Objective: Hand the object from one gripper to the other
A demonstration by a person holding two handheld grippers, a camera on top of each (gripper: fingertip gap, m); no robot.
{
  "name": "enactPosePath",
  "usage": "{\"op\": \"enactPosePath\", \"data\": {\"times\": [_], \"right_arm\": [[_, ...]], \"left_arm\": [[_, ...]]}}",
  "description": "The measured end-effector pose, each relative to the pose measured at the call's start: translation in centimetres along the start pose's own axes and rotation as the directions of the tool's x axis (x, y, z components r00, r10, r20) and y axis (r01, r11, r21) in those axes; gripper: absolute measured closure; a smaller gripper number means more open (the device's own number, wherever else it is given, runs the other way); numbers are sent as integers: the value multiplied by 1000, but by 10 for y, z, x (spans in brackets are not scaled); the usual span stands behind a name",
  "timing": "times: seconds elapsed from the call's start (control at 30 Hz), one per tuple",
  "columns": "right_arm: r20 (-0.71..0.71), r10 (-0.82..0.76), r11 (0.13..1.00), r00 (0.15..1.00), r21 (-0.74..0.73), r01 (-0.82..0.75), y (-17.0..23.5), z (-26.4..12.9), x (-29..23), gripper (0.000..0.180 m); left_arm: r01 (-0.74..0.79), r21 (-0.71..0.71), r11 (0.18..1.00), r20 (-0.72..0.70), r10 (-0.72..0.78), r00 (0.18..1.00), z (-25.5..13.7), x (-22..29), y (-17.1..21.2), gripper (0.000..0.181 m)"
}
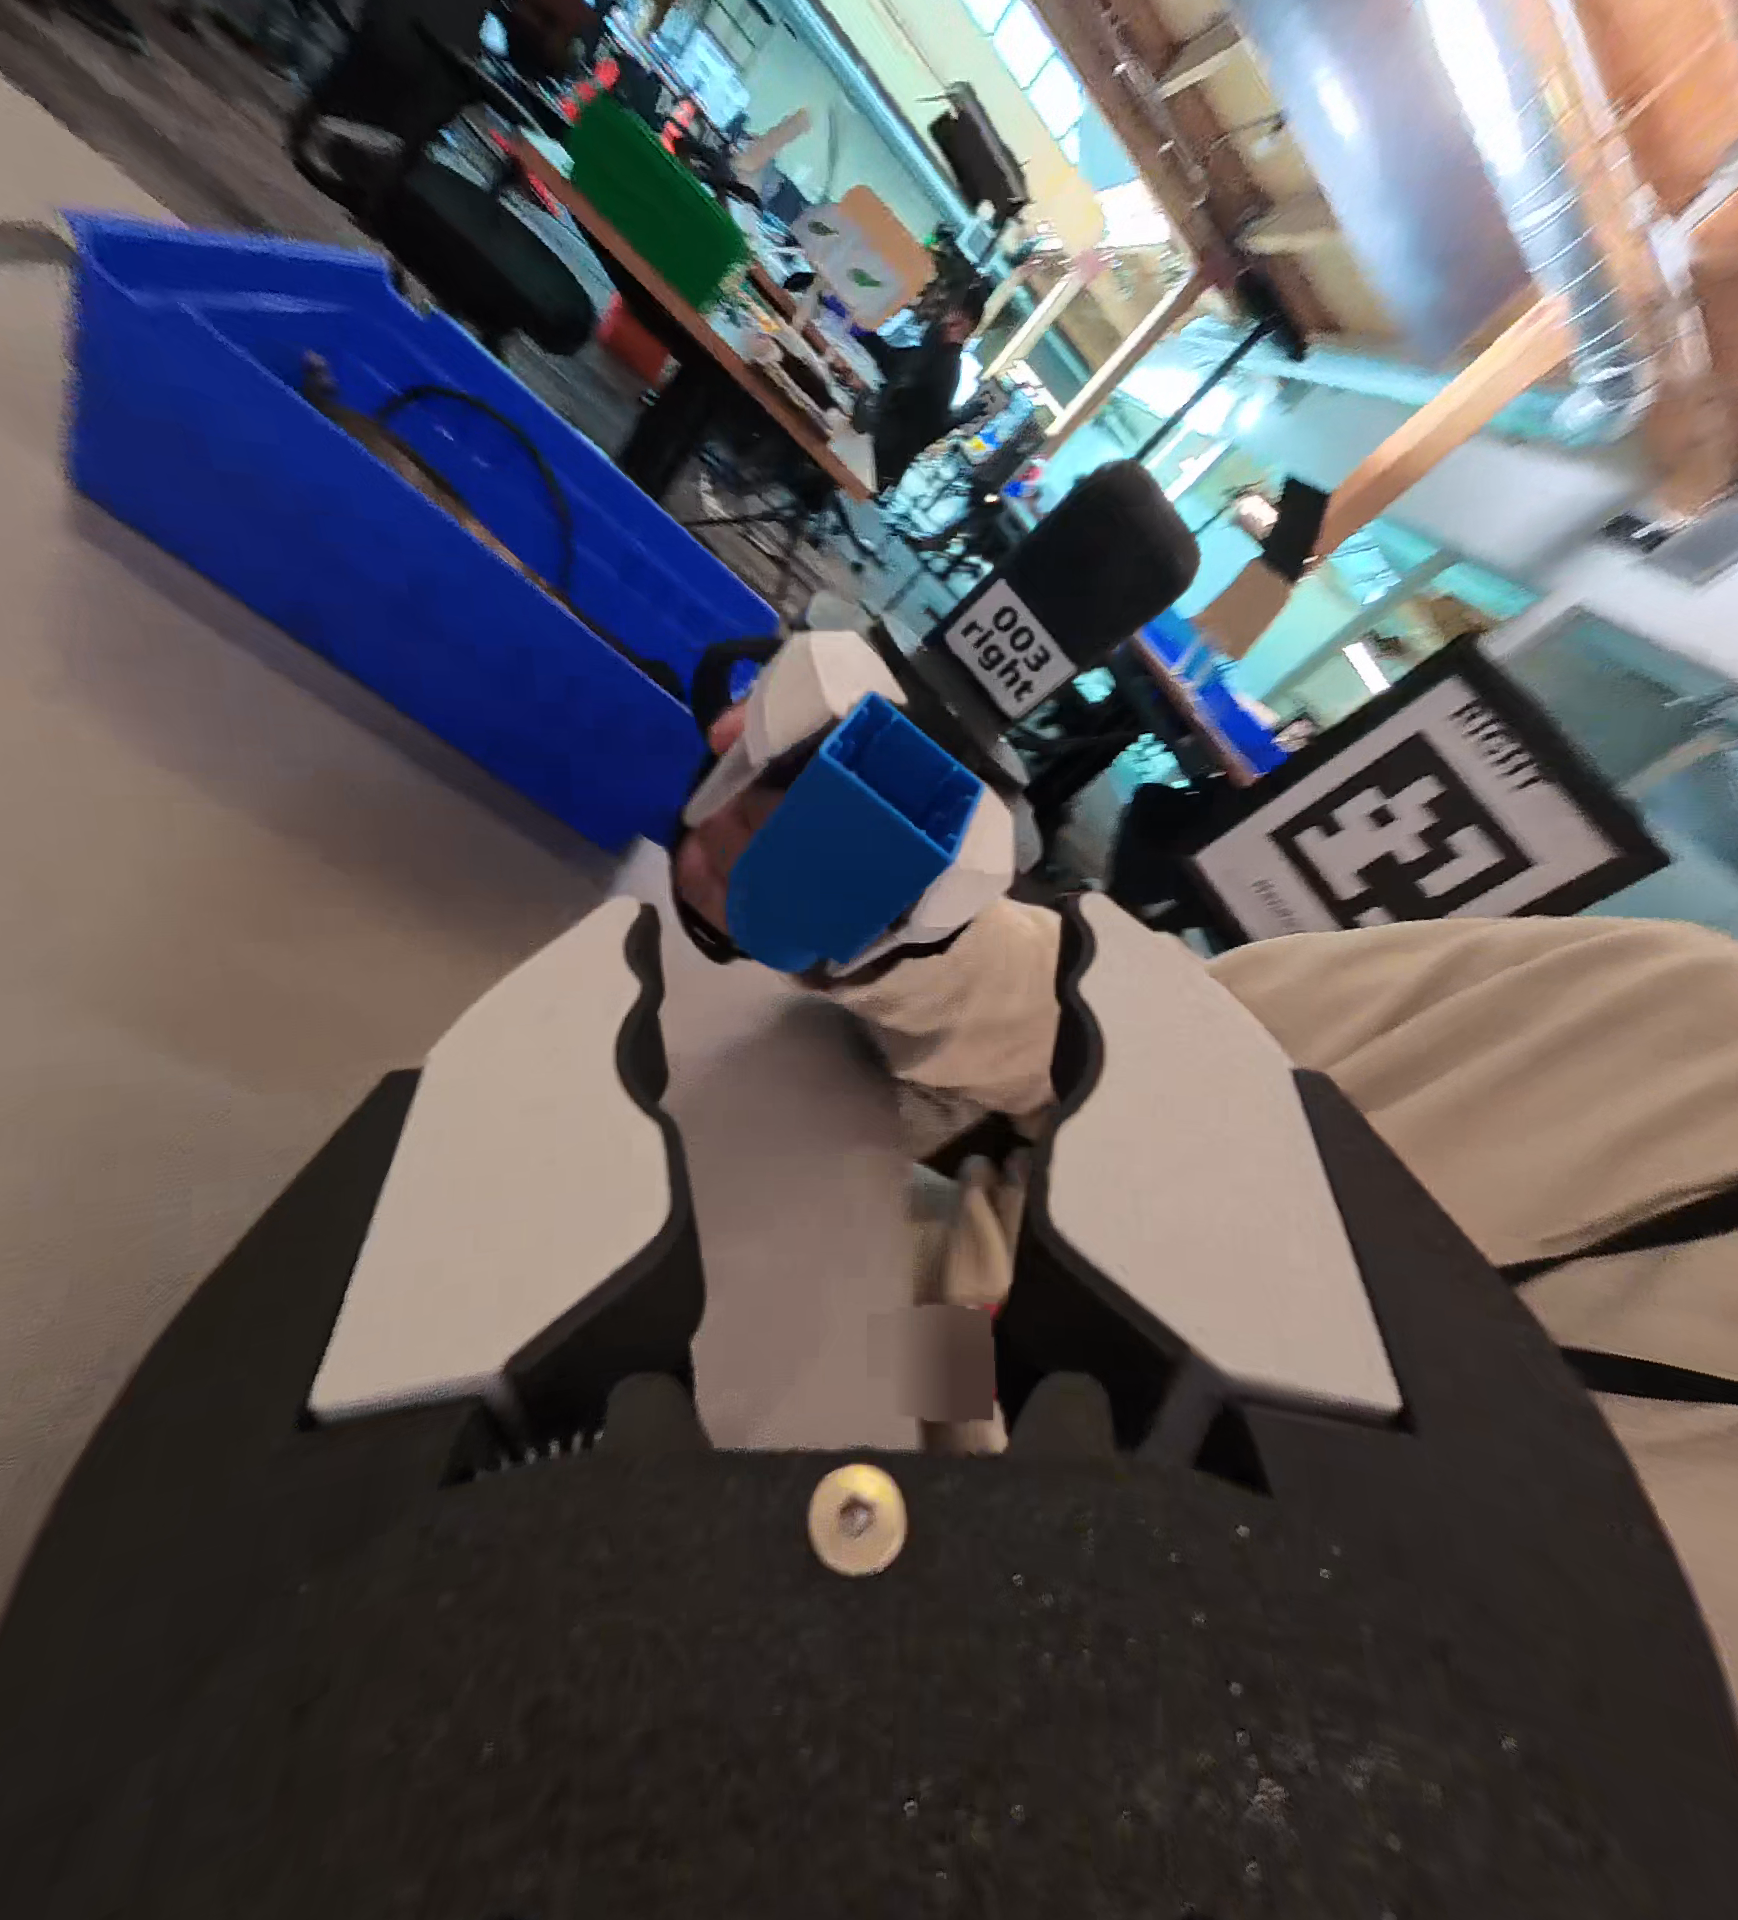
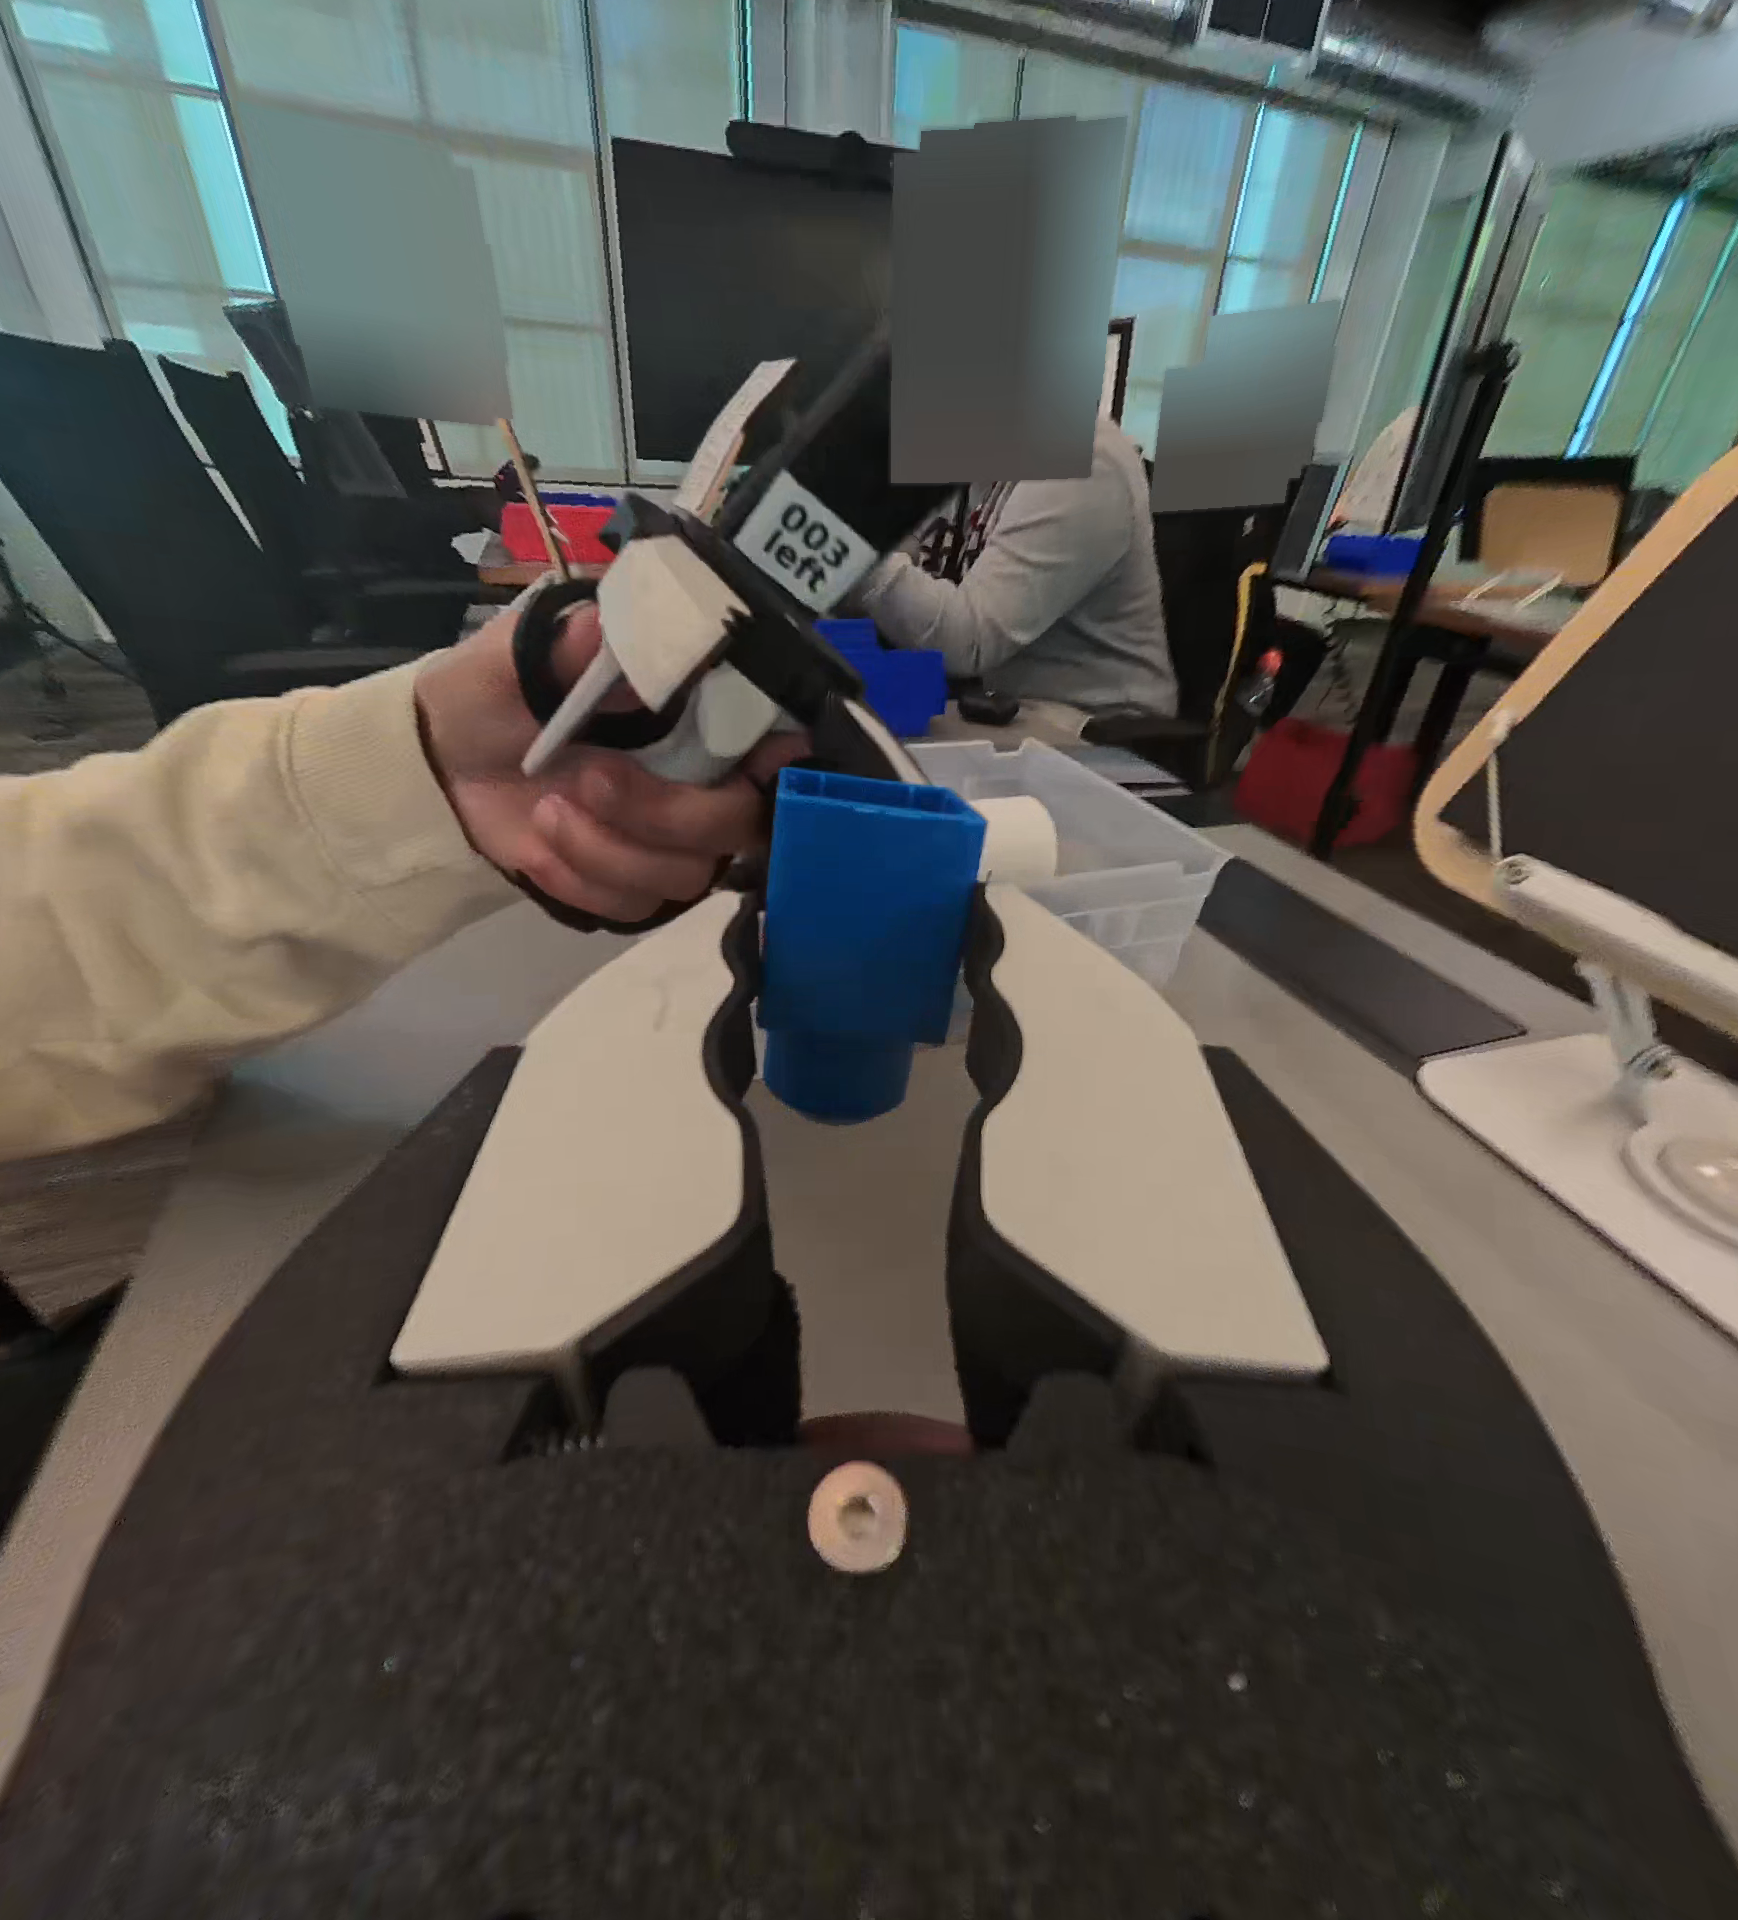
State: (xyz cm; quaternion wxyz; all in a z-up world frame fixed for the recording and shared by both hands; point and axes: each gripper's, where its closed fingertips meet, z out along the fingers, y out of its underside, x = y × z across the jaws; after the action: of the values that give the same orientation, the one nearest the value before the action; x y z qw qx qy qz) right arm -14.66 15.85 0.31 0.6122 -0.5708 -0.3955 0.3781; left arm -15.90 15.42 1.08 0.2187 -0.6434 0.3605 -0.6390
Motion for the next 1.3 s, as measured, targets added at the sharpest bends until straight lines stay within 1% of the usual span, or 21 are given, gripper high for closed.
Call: {"op": "enactPosePath", "data": {"times": [0.07,0.13,0.17,0.27,0.37,0.43,0.47,0.5,0.57,0.67,0.73,0.8,0.87,0.9,0.93,0.97,1.0,1.03,1.07,1.17,1.3], "right_arm": [[-59,-96,995,994,-45,93,6,-1,5,142],[-142,-285,948,948,-188,257,19,-1,16,142],[-150,-386,902,910,-270,337,26,-1,18,142],[-123,-606,744,786,-436,506,36,1,18,142],[-106,-657,704,747,-440,557,31,8,7,142],[-64,-673,679,736,-447,582,33,12,-2,142],[-51,-698,649,714,-468,600,35,13,-3,142],[-38,-716,623,697,-486,614,37,14,-3,142],[-48,-713,621,700,-508,597,41,15,-1,142],[-83,-649,695,756,-470,544,42,15,1,143],[-137,-587,760,798,-433,485,38,11,5,144],[-209,-486,836,849,-396,381,33,6,15,138],[-318,-300,922,899,-340,188,27,2,30,127],[-360,-172,956,917,-284,67,23,3,35,117],[-403,-28,975,915,-215,-64,21,3,38,115],[-419,113,972,901,-141,-188,20,6,38,113],[-403,228,959,887,-65,-276,18,11,35,102],[-406,295,945,865,-7,-326,18,14,34,97],[-424,310,943,851,19,-334,18,15,33,97],[-516,244,966,821,53,-254,17,11,39,99],[-528,259,962,809,68,-264,19,9,42,101]], "left_arm": [[100,-15,995,3,-100,995,3,-9,6,110],[161,8,987,73,-161,984,2,-23,6,124],[168,19,986,94,-169,981,0,-26,5,134],[131,-36,991,175,-122,977,1,-31,10,141],[106,-96,990,262,-78,962,3,-38,18,140],[79,-130,988,295,-37,955,4,-41,22,158],[57,-150,987,283,-12,959,5,-38,24,175],[41,-171,984,299,12,954,6,-39,26,178],[12,-211,977,356,66,932,4,-44,28,179],[-32,-253,967,394,133,909,0,-45,29,180],[-65,-225,972,437,161,885,-7,-50,20,180],[-137,-196,971,499,219,839,-18,-56,8,180],[-261,-147,954,549,298,781,-27,-57,-8,180],[-324,-119,939,569,332,752,-30,-56,-16,180],[-373,-89,924,592,350,726,-32,-55,-23,180],[-399,-62,915,615,350,707,-34,-54,-28,180],[-413,-38,910,631,342,696,-35,-55,-31,180],[-426,-18,905,637,338,692,-34,-54,-33,180],[-437,-4,900,643,337,688,-32,-53,-34,180],[-449,-13,894,665,343,663,-24,-55,-30,180],[-450,-24,893,648,357,673,-4,-55,-22,180]]}}
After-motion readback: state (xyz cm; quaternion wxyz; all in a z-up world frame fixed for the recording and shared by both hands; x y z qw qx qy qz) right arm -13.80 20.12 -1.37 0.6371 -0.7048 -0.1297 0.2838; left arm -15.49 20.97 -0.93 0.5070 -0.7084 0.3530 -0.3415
